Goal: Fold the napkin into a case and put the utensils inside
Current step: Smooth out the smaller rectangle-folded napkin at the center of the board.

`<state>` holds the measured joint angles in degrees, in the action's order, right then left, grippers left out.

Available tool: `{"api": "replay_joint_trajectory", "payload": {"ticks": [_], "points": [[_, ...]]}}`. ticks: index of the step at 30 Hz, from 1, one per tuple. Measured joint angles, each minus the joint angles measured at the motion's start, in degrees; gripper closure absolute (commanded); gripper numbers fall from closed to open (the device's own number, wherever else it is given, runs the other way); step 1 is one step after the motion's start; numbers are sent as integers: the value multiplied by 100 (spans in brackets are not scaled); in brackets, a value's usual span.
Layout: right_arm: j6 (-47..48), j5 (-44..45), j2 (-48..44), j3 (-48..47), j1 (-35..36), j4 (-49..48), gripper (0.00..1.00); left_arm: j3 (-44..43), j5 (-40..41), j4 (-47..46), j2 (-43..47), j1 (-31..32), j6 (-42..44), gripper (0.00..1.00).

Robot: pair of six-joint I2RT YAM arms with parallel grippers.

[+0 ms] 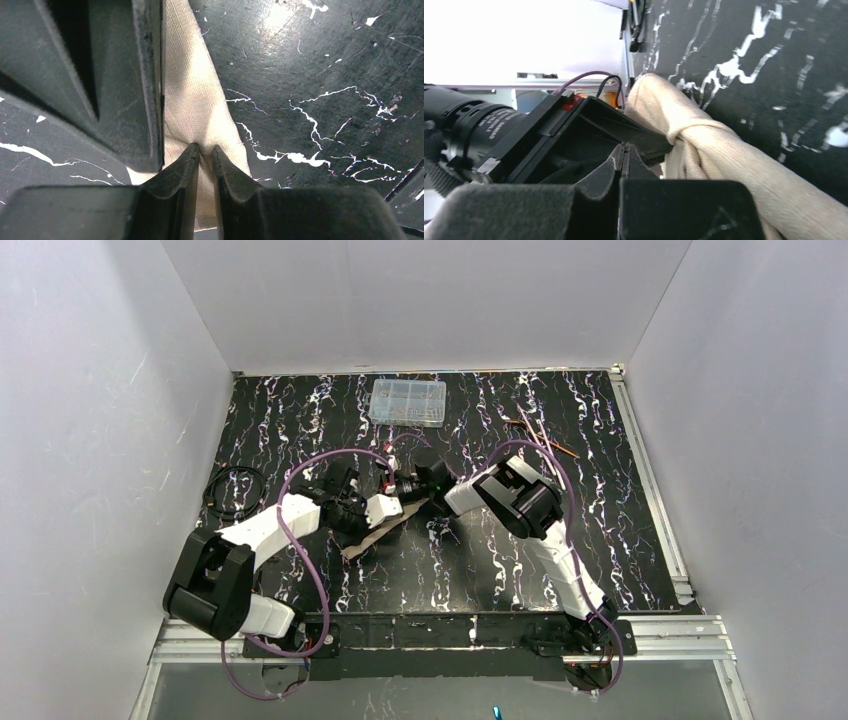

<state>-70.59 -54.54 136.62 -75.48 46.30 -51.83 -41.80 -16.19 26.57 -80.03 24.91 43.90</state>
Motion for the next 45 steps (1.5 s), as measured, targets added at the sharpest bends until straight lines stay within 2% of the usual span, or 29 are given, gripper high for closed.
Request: {"api": "replay_joint_trajectory", "payload": {"ticks": [3,6,9,14,19,22,27,33,37,39,45], "points": [[-422,-111,94,-33,7,-507,99,66,-9,-61,63,4,26,88],[-402,-83,190,-245,57,-391,99,105,-17,-101,107,4,57,88],[111,101,240,-662,164,529,99,111,-17,-107,116,4,59,86],[1285,603,243,-1139,328,2371,99,114,2,-83,190,7,13,73],[1716,730,223,-1287,358,2909,99,-76,28,367,522,4,-107,62],[1797,763,212,-1283,365,2942,99,-247,-15,680,1010,4,-101,53],[1814,837,164,-1143,372,2752,99,-114,-57,758,1803,2,26,49],[1757,855,142,-1016,372,2448,99,739,-44,560,2011,2,348,47],[1714,855,142,-988,369,2363,99,1303,55,212,2118,2,885,45],[1683,855,142,-977,369,2323,99,1574,81,0,2334,0,1204,14],[1600,852,142,-905,363,2127,99,1862,70,-415,3230,-2,2002,11]]}}
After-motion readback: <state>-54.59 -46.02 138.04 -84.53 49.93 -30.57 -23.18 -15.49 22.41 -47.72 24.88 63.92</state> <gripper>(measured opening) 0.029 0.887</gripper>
